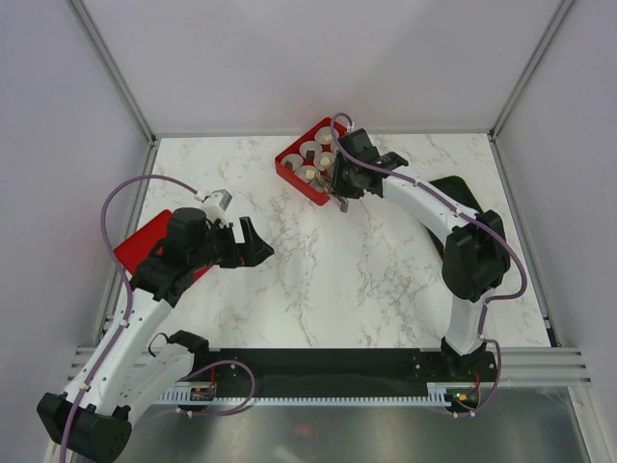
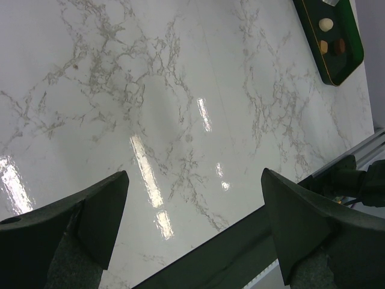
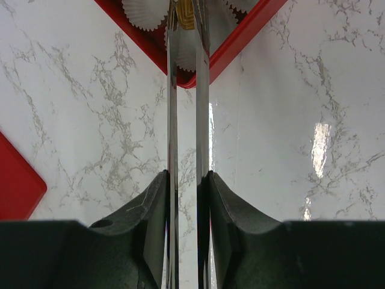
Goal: Pack the chocolate
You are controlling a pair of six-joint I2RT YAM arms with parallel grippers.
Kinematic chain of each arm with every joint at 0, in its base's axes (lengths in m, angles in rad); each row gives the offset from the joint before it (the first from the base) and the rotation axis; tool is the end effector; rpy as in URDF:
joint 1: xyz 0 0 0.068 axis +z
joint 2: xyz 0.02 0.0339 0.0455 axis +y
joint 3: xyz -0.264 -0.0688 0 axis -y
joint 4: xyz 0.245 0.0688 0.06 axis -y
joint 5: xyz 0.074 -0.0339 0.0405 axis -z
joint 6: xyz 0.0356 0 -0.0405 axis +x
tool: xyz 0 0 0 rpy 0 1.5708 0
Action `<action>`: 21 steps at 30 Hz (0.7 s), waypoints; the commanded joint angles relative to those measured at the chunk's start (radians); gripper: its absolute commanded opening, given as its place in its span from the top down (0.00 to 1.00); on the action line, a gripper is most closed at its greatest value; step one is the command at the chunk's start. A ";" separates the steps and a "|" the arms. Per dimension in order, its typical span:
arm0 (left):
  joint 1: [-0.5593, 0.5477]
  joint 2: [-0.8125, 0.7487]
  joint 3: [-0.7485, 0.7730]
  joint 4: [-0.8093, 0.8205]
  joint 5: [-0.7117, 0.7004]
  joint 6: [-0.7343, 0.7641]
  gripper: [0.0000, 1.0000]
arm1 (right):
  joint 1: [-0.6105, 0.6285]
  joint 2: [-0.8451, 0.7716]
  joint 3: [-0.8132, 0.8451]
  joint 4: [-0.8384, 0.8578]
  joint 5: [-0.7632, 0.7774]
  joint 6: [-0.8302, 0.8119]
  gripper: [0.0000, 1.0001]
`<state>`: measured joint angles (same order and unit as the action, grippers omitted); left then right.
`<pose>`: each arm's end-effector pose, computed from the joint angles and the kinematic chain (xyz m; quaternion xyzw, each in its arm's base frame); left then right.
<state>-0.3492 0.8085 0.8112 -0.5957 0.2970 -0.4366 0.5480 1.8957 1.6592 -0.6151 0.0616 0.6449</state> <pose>0.1582 -0.0687 0.3047 0.0313 0.8753 -0.2985 0.3791 0.3670 0.2215 0.2822 0.0561 0.9340 0.1737 0.3072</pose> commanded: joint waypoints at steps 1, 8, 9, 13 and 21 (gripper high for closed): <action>-0.002 0.000 -0.004 0.028 0.005 0.041 0.00 | 0.009 -0.003 0.013 0.008 0.023 -0.014 0.63; -0.002 0.004 -0.004 0.028 0.007 0.041 0.00 | 0.012 -0.006 0.019 0.003 0.029 -0.019 0.61; -0.002 0.003 -0.003 0.028 0.008 0.041 0.00 | 0.012 -0.006 0.020 0.003 0.032 -0.021 0.59; -0.002 0.004 -0.004 0.030 0.007 0.041 0.00 | 0.013 -0.007 0.034 -0.005 0.040 -0.021 0.58; -0.002 0.001 -0.004 0.030 0.004 0.041 0.00 | 0.013 -0.012 0.062 -0.029 0.075 -0.039 0.56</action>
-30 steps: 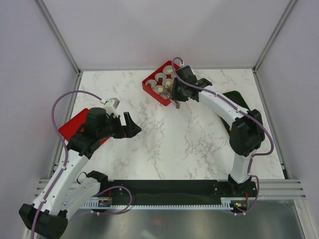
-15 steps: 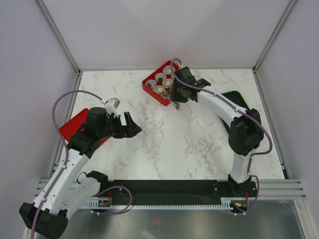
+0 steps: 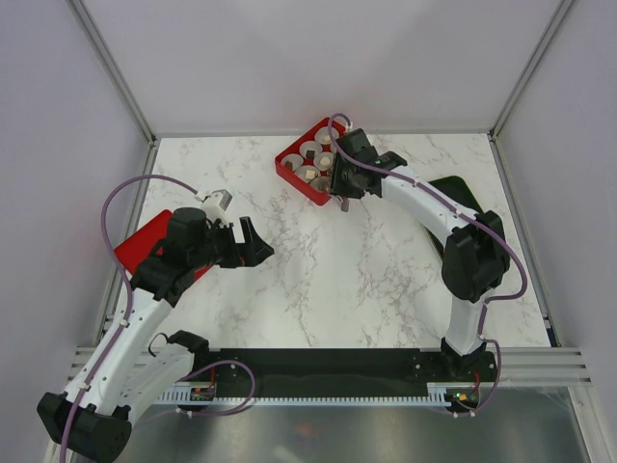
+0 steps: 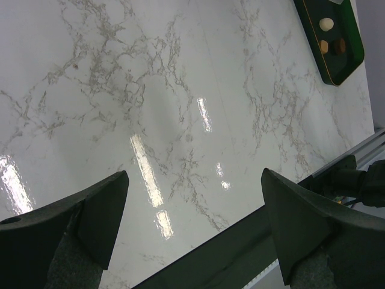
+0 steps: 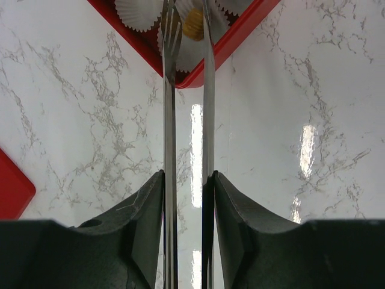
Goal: Pack the chocolate
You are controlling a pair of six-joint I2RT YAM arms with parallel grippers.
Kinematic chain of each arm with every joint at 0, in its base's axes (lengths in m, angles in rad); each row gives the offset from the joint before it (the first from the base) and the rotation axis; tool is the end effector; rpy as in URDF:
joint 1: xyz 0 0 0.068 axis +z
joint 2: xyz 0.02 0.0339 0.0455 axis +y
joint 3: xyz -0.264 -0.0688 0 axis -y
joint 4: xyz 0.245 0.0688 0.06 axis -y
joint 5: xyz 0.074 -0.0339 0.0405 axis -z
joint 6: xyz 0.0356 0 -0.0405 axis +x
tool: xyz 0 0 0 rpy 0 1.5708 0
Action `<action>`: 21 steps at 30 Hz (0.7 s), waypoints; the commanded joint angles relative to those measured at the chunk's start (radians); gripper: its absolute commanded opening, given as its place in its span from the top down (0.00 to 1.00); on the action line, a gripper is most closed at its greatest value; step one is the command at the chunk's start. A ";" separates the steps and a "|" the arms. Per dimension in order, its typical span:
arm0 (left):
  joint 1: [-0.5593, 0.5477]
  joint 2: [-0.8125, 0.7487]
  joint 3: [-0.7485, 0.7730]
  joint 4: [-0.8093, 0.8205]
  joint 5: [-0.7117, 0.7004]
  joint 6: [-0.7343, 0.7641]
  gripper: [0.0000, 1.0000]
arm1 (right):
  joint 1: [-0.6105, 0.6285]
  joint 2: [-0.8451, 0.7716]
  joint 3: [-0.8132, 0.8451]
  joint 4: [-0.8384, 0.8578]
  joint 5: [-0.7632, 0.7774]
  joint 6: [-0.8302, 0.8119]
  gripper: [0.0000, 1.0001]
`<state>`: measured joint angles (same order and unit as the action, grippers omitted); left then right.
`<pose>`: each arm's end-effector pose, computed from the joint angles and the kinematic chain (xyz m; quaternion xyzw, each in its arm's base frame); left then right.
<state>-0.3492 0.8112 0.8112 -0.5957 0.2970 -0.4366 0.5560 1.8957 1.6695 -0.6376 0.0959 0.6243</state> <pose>0.1587 -0.0689 0.3043 0.0311 0.8760 -0.2981 0.3780 0.3650 0.2228 0.2840 0.0486 0.9360 0.1551 0.3123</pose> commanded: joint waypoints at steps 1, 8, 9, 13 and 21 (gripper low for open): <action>-0.002 -0.001 -0.004 0.028 0.005 0.041 0.00 | 0.008 -0.012 0.059 -0.008 0.042 -0.018 0.55; -0.002 -0.003 -0.004 0.028 0.004 0.041 0.00 | 0.005 -0.029 0.119 -0.033 0.039 -0.052 0.55; -0.002 -0.004 -0.006 0.028 0.002 0.041 0.00 | 0.005 -0.044 0.125 -0.036 0.039 -0.058 0.56; -0.002 -0.004 -0.004 0.028 0.001 0.041 0.00 | 0.005 -0.116 0.102 -0.056 0.060 -0.058 0.56; -0.002 -0.003 -0.006 0.027 -0.007 0.041 0.00 | 0.005 -0.332 -0.149 -0.053 0.106 -0.032 0.57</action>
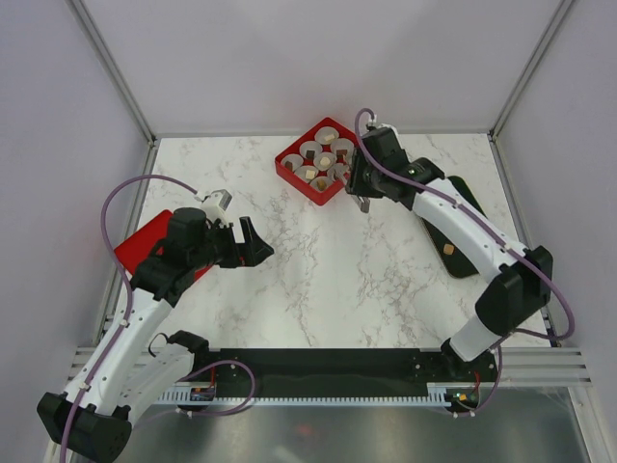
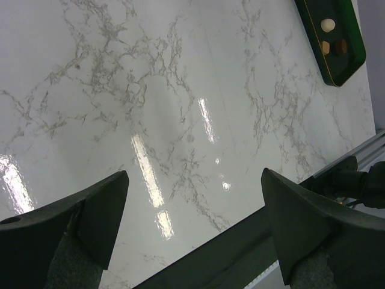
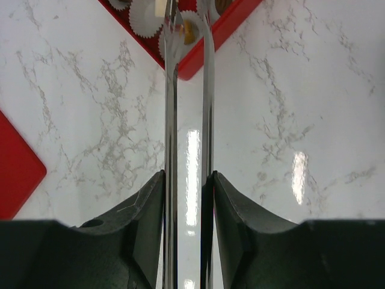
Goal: Pack the chocolate
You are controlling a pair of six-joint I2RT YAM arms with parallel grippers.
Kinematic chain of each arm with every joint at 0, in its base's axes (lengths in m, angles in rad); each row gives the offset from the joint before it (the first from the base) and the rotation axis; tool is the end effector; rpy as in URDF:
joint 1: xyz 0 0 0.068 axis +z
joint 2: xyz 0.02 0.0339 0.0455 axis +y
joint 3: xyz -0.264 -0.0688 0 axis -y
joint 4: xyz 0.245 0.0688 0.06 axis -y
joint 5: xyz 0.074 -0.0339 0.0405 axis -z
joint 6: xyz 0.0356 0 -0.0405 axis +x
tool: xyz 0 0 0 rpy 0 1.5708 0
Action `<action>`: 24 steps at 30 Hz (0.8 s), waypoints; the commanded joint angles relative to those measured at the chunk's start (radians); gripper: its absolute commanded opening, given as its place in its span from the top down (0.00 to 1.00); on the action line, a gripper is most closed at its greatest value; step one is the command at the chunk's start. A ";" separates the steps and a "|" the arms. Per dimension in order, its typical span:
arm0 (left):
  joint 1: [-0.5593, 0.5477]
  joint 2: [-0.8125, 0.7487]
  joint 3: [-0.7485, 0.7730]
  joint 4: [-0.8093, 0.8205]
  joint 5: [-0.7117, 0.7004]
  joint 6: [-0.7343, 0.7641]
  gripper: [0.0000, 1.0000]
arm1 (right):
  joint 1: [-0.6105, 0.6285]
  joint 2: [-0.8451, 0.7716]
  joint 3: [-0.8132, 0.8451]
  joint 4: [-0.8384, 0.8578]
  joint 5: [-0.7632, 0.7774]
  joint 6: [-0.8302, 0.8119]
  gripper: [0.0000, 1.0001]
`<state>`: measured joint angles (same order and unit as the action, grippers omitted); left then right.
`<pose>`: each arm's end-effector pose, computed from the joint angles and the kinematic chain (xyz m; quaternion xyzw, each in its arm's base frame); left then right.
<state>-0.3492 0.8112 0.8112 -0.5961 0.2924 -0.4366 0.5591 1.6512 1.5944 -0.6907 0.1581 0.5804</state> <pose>0.1587 -0.0687 0.3042 0.0300 0.8763 -0.2963 0.3787 0.3160 0.1911 0.3484 0.0413 0.9132 0.1542 0.3749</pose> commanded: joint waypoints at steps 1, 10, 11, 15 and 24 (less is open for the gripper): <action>-0.002 -0.001 -0.006 0.027 -0.006 0.041 0.00 | 0.002 -0.105 -0.130 0.000 0.050 0.010 0.57; -0.002 0.008 -0.001 0.022 -0.024 0.041 0.00 | 0.002 -0.234 -0.332 0.040 0.116 -0.001 0.58; -0.002 0.003 -0.001 0.021 -0.032 0.039 0.00 | 0.002 -0.241 -0.358 0.058 0.106 0.002 0.58; -0.002 -0.010 -0.009 0.018 -0.039 0.030 0.00 | 0.004 -0.294 -0.503 0.202 0.070 0.024 0.57; -0.002 0.006 -0.007 0.015 -0.044 0.030 0.00 | 0.047 -0.298 -0.680 0.327 0.142 0.110 0.50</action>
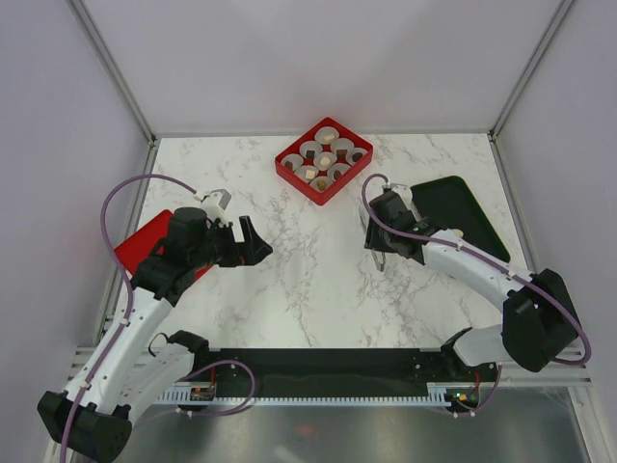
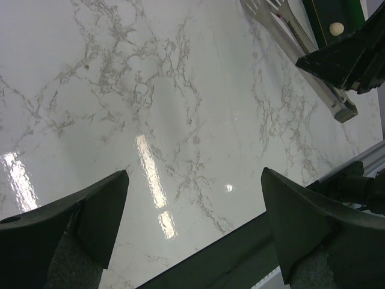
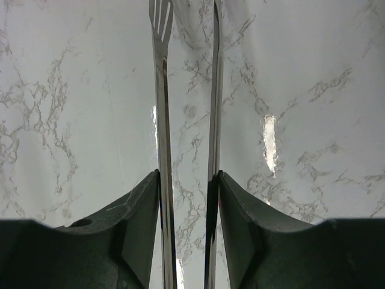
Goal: Pack the chocolate
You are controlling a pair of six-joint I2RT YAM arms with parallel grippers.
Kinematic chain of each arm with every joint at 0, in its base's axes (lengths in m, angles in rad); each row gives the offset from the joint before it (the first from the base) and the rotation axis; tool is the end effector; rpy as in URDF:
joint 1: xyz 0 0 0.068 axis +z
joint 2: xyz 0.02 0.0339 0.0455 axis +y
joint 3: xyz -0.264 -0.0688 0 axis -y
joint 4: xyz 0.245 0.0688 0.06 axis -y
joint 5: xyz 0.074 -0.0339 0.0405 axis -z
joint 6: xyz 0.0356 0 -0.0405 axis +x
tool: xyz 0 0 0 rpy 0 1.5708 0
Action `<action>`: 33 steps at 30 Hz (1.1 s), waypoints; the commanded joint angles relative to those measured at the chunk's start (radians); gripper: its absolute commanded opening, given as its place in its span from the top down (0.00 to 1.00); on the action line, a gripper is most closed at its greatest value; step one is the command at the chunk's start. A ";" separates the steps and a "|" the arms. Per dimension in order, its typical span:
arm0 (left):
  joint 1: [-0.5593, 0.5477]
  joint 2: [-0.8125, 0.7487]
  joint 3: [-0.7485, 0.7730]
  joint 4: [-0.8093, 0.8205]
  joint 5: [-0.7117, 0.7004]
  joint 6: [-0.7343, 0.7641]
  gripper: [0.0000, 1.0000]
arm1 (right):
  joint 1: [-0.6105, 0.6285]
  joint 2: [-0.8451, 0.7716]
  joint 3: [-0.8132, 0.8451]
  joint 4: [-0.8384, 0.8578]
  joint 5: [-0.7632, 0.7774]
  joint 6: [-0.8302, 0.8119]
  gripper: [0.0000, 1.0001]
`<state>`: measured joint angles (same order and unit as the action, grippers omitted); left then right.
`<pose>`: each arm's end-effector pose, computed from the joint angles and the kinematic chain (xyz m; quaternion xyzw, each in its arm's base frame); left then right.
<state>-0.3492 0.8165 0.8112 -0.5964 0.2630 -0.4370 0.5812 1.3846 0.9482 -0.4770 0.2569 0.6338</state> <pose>0.1602 -0.0682 0.3032 0.0225 0.8791 -0.2841 0.3821 0.2430 0.1488 0.2379 0.0660 0.9373 0.0832 0.3321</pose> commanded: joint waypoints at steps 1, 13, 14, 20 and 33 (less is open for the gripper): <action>-0.002 0.001 -0.007 0.015 -0.016 0.030 0.00 | 0.035 -0.035 -0.060 0.120 0.051 0.072 0.50; -0.002 0.015 -0.003 0.015 -0.028 0.029 0.00 | 0.155 0.004 -0.203 0.202 0.113 0.242 0.36; -0.002 0.016 -0.003 0.014 -0.028 0.029 0.00 | 0.164 0.010 -0.209 0.212 0.119 0.251 0.35; -0.002 0.035 -0.004 0.014 -0.031 0.027 0.00 | 0.187 0.060 -0.220 0.239 0.127 0.256 0.31; -0.002 0.070 0.003 -0.006 -0.085 0.003 0.00 | 0.195 0.019 -0.232 0.212 0.108 0.133 0.02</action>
<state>-0.3492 0.8761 0.8112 -0.5980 0.2157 -0.4374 0.7708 1.4612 0.7082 -0.2588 0.3454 0.8127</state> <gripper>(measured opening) 0.994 0.966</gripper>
